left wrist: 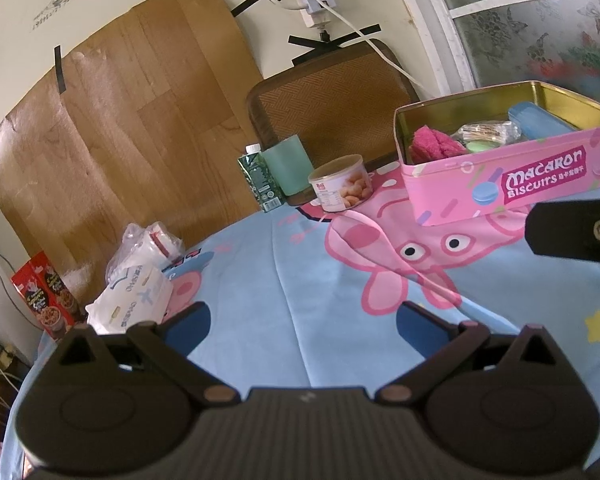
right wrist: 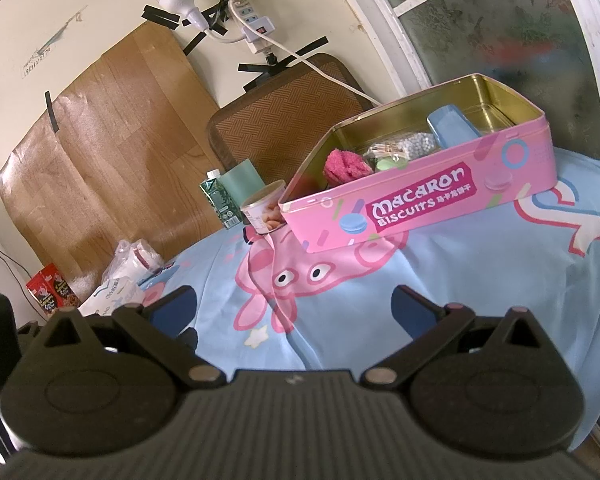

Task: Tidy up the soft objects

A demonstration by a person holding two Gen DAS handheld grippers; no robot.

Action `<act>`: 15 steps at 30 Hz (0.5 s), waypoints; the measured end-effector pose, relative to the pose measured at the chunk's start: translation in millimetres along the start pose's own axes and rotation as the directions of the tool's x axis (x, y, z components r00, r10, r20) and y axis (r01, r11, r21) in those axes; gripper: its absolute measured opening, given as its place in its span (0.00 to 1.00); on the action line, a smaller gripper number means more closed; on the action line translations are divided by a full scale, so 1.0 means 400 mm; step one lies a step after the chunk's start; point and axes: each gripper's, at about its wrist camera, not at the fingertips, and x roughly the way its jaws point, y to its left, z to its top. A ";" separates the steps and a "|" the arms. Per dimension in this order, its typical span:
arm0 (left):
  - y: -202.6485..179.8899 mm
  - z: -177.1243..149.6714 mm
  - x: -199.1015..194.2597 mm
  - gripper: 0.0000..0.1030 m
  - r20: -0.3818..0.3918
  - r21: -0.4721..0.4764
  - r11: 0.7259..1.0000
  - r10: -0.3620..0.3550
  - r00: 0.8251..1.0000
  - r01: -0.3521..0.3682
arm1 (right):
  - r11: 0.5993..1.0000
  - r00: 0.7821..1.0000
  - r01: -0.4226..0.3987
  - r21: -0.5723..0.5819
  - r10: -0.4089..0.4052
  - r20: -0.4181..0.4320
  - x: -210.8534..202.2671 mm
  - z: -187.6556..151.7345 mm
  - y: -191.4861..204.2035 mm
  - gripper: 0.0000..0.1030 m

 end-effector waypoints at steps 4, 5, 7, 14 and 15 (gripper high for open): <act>-0.003 0.000 0.000 1.00 -0.003 0.001 1.000 -0.005 1.000 0.005 | 1.000 1.000 0.000 0.000 0.000 0.000 0.000 0.001 0.000 1.00; -0.003 0.000 0.000 1.00 -0.003 0.001 1.000 -0.007 1.000 0.007 | 1.000 1.000 -0.001 0.000 0.001 -0.001 0.000 0.002 0.000 1.00; -0.004 -0.001 0.001 1.00 -0.005 0.000 1.000 -0.011 1.000 0.011 | 1.000 1.000 0.000 0.002 0.000 -0.001 0.000 0.000 -0.004 1.00; -0.007 -0.004 0.003 1.00 -0.008 0.004 1.000 -0.021 1.000 0.021 | 1.000 1.000 0.002 0.004 -0.002 -0.002 0.001 -0.001 -0.004 1.00; -0.008 -0.005 0.003 1.00 -0.009 0.004 1.000 -0.022 1.000 0.022 | 1.000 1.000 0.004 0.006 -0.004 -0.002 0.001 -0.003 -0.005 1.00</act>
